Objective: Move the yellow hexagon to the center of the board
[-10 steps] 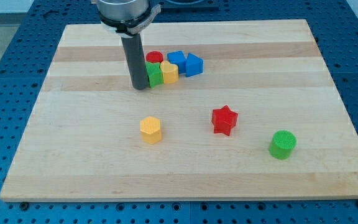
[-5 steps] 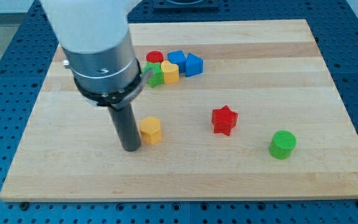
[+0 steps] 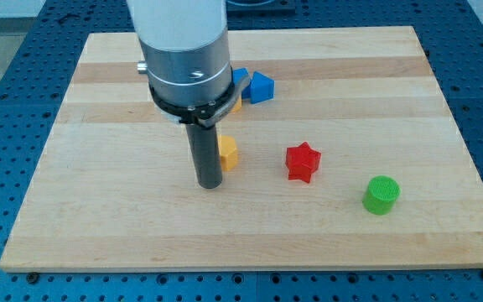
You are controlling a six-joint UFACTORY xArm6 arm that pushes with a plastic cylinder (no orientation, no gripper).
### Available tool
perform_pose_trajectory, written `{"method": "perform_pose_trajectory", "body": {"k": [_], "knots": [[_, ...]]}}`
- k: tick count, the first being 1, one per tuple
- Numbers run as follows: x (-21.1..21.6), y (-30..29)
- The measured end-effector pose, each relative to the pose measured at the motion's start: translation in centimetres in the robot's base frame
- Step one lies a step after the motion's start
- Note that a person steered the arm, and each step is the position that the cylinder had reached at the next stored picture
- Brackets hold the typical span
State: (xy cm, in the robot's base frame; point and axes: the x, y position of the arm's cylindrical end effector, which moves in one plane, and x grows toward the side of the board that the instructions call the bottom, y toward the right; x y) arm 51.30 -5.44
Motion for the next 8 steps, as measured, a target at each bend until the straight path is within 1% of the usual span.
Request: {"method": "perform_pose_trajectory", "body": {"k": [1, 2, 3, 5, 6, 7, 8], "knots": [[-1.5, 0.2], [-4.4, -0.1], [-5.6, -0.1], [-3.7, -0.1], [-3.7, 0.8], [-4.2, 2.1], [-7.3, 2.2]]}}
